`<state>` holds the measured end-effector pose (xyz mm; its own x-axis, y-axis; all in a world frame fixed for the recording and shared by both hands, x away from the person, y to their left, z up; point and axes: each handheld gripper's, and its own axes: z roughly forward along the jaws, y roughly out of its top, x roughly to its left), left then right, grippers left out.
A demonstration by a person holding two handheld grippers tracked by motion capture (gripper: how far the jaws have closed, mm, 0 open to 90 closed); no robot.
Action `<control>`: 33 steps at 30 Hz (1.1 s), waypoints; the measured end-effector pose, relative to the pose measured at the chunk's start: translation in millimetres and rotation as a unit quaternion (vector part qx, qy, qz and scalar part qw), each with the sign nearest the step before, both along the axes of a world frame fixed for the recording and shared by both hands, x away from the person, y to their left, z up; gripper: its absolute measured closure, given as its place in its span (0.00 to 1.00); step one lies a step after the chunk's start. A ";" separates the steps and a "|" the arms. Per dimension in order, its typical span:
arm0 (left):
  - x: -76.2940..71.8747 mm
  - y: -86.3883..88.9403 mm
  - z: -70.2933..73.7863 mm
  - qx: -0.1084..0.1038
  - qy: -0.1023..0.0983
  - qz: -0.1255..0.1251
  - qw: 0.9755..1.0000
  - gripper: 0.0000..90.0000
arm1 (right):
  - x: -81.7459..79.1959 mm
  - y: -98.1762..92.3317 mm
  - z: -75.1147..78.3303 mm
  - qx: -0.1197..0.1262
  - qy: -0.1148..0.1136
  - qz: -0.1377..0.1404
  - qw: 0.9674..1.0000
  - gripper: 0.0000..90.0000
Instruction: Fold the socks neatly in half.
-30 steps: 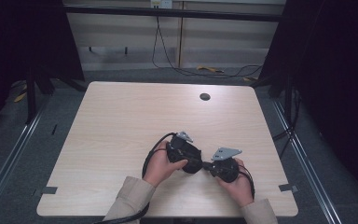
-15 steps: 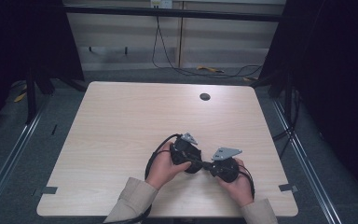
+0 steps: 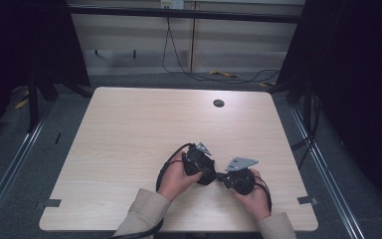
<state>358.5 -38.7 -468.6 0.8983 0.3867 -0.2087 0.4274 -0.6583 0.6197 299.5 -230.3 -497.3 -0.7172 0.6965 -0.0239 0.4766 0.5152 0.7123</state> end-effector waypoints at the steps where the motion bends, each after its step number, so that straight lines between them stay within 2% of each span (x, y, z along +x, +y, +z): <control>1: -0.5 0.9 1.7 0.000 0.000 0.000 1.000 1.00 | 0.1 -0.1 -0.1 0.000 -0.001 0.000 1.000 0.99; 6: -5.4 4.5 12.4 -0.014 -0.001 -0.003 1.000 1.00 | 0.0 0.1 0.0 0.000 0.000 0.000 1.000 0.99; 8: -6.6 6.1 14.4 -0.009 -0.003 -0.009 1.000 1.00 | 0.0 0.2 0.0 0.000 0.000 0.000 1.000 0.99; 16: -12.8 -0.9 -1.3 -0.001 0.011 -0.030 1.000 1.00 | 0.3 0.4 -0.5 0.003 0.000 -0.003 1.000 0.99; 23: -16.0 -6.9 -13.0 -0.005 0.015 -0.031 0.999 0.99 | 0.4 1.0 -0.7 0.003 -0.002 -0.003 1.000 1.00; 29: -15.5 -3.7 -8.4 -0.019 0.013 -0.030 0.999 0.94 | 0.5 0.9 -0.7 0.003 -0.002 -0.003 1.000 1.00; 33: -11.2 5.2 -0.2 -0.041 0.010 -0.014 0.999 0.85 | 0.6 0.7 -0.8 0.003 -0.002 -0.002 1.000 1.00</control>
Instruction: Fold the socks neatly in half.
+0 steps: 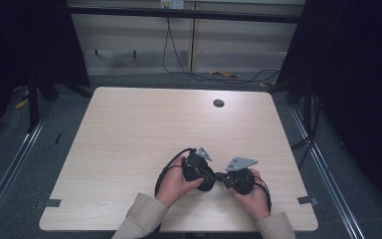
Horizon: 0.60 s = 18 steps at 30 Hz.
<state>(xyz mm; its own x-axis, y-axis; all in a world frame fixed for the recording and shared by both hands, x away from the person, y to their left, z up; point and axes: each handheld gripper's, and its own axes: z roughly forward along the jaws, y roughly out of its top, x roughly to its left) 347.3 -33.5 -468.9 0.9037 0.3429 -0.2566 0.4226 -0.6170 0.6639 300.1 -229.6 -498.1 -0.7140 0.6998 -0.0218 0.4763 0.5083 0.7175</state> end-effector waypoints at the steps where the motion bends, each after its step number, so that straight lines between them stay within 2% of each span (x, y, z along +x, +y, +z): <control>1: 1.3 2.4 1.7 -0.002 -0.005 0.002 1.000 0.82 | 0.1 -0.2 -0.1 0.001 0.000 0.000 1.000 1.00; 2: 2.4 4.3 3.4 0.000 -0.006 0.001 1.000 0.81 | 0.2 -0.2 -0.1 0.001 0.000 -0.001 1.000 1.00; 4: 4.0 8.9 7.5 -0.010 -0.012 0.009 1.000 0.79 | 0.1 -0.2 -0.1 0.001 0.001 -0.001 1.000 1.00; 7: 5.9 15.6 12.3 -0.007 -0.027 0.021 0.999 0.83 | 0.3 -0.3 -0.2 0.002 0.000 -0.001 1.000 1.00; 9: 5.3 15.2 9.7 0.031 -0.048 0.030 0.998 0.91 | 0.3 -0.3 -0.3 0.002 0.000 -0.001 1.000 1.00; 13: 0.7 1.0 -8.6 0.070 -0.065 0.012 0.995 0.89 | 0.4 0.9 -0.2 0.001 0.000 -0.001 1.000 1.00; 15: -1.8 -4.9 -12.9 0.063 -0.073 0.016 0.995 0.84 | 0.2 1.3 -0.2 -0.001 -0.002 -0.001 1.000 1.00; 18: -3.3 -9.3 -13.8 0.053 -0.069 0.018 0.996 0.72 | -0.1 0.9 -0.4 0.000 -0.002 -0.002 1.000 1.00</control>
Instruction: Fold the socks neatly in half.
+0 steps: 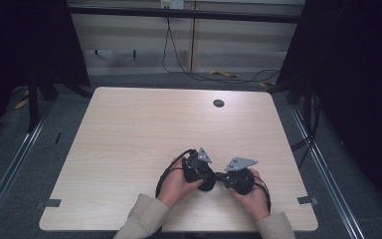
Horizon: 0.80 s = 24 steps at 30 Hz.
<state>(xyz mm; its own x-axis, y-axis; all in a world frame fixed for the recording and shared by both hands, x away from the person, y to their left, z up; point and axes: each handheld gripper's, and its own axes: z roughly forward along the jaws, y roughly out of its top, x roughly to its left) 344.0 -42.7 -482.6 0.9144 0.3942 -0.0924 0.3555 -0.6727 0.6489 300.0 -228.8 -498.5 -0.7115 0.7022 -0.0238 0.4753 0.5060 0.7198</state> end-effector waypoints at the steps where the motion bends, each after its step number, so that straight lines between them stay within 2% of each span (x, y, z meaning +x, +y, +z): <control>1: -0.2 -0.5 0.0 0.001 -0.003 -0.004 1.000 0.68 | 0.0 -0.1 -0.1 0.000 0.000 0.000 1.000 1.00; 4: -3.2 -3.0 -1.9 -0.001 -0.018 -0.006 1.000 0.63 | 0.1 0.2 0.2 -0.001 -0.001 0.002 1.000 1.00; 6: -3.5 -3.1 -2.0 -0.001 -0.020 -0.009 1.000 0.61 | 0.2 0.2 0.2 -0.002 -0.001 0.002 1.000 1.00; 9: -4.5 -3.4 -1.7 -0.006 -0.012 -0.018 1.000 0.51 | 0.3 0.2 0.3 -0.002 -0.001 0.001 1.000 0.99; 12: -4.1 -0.8 1.7 -0.012 -0.007 -0.017 1.000 0.45 | 0.6 -0.8 0.2 -0.005 -0.007 -0.007 1.000 0.93; 14: -3.1 4.6 7.0 -0.017 -0.010 -0.018 1.000 0.43 | 0.4 -2.9 1.9 -0.014 -0.015 -0.016 1.000 0.93; 15: -3.3 7.2 9.3 -0.027 -0.010 -0.011 1.000 0.43 | -0.1 -4.4 3.9 -0.008 -0.017 -0.020 1.000 0.92; 17: -1.0 14.5 14.6 -0.030 -0.014 -0.010 0.999 0.42 | -0.9 -6.9 9.7 0.005 -0.024 -0.031 0.999 0.89; 19: 1.1 23.0 19.2 -0.032 -0.019 0.002 0.999 0.41 | -2.4 -7.5 16.8 0.020 -0.029 -0.034 0.999 0.86; 24: 6.1 41.8 20.3 -0.023 -0.028 0.021 0.999 0.41 | -7.1 2.4 31.4 0.049 -0.045 -0.031 0.997 0.74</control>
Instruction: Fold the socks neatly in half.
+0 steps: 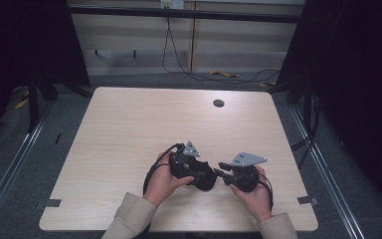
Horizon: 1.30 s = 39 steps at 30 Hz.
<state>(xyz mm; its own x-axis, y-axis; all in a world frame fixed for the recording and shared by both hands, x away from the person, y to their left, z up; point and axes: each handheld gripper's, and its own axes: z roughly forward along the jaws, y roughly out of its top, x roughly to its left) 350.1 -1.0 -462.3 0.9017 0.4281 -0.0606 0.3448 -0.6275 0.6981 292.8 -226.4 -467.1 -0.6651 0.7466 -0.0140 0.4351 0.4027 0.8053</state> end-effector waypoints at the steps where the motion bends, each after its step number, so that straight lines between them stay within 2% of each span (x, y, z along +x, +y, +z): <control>1: 0.1 2.0 -1.4 0.004 0.002 0.005 1.000 0.41 | -0.5 4.0 -0.1 -0.001 0.000 0.002 1.000 0.72; 3: 0.6 4.8 -5.4 0.007 0.005 0.008 1.000 0.41 | 1.0 11.1 -6.2 -0.021 0.007 0.013 1.000 0.71; 4: 0.9 6.0 -7.2 0.012 0.003 0.010 1.000 0.41 | 2.2 13.1 -10.6 -0.043 0.010 0.014 0.999 0.71; 5: 0.8 6.6 -10.0 0.013 0.004 0.012 1.000 0.41 | 3.4 13.8 -14.8 -0.066 0.017 0.008 0.998 0.70; 6: 0.7 7.1 -11.9 0.014 0.006 0.013 1.000 0.41 | 5.3 12.3 -18.8 -0.072 0.023 0.000 0.997 0.69; 7: 0.7 7.2 -13.6 0.014 0.005 0.014 1.000 0.41 | 6.8 10.5 -20.1 -0.063 0.030 -0.002 0.998 0.68; 8: 0.5 7.3 -15.2 0.018 0.005 0.014 1.000 0.41 | 8.3 9.6 -20.6 -0.062 0.028 -0.002 0.998 0.67; 10: 0.1 6.4 -16.6 0.016 0.002 0.016 1.000 0.41 | 11.5 9.1 -21.3 -0.068 0.021 -0.003 0.997 0.67; 11: -0.7 5.1 -17.3 0.026 -0.003 0.014 1.000 0.41 | 13.2 10.0 -22.3 -0.068 0.022 -0.003 0.997 0.66; 13: -0.5 5.2 -18.1 0.029 -0.006 0.013 0.999 0.41 | 18.4 12.0 -25.2 -0.069 0.019 -0.002 0.997 0.66; 19: 4.0 18.7 -17.4 0.031 -0.009 0.040 0.999 0.41 | 34.9 22.7 -27.6 -0.063 0.012 0.002 0.998 0.62; 23: 5.6 28.5 -16.8 0.025 -0.009 0.052 0.998 0.38 | 42.1 30.7 -28.2 -0.063 0.009 0.007 0.998 0.59; 26: 5.2 37.6 -16.6 0.009 -0.001 0.054 0.998 0.36 | 44.9 33.1 -29.2 -0.058 0.011 0.002 0.998 0.54; 29: 5.7 47.4 -15.0 0.003 0.001 0.063 0.998 0.33 | 47.4 33.3 -29.2 -0.055 0.015 -0.004 0.998 0.49; 32: 7.4 57.9 -15.0 -0.013 0.008 0.075 0.997 0.31 | 50.6 33.9 -31.7 -0.039 0.021 -0.009 0.999 0.47; 34: 8.1 63.6 -15.8 -0.018 0.008 0.081 0.997 0.29 | 52.3 34.5 -33.0 -0.032 0.020 -0.011 0.999 0.42; 36: 8.8 68.5 -16.7 -0.021 0.010 0.086 0.996 0.26 | 52.3 33.4 -31.6 -0.030 0.019 -0.014 0.999 0.37; 39: 9.8 76.5 -15.5 -0.027 0.009 0.091 0.995 0.25 | 49.4 26.4 -26.4 -0.012 0.013 -0.010 1.000 0.33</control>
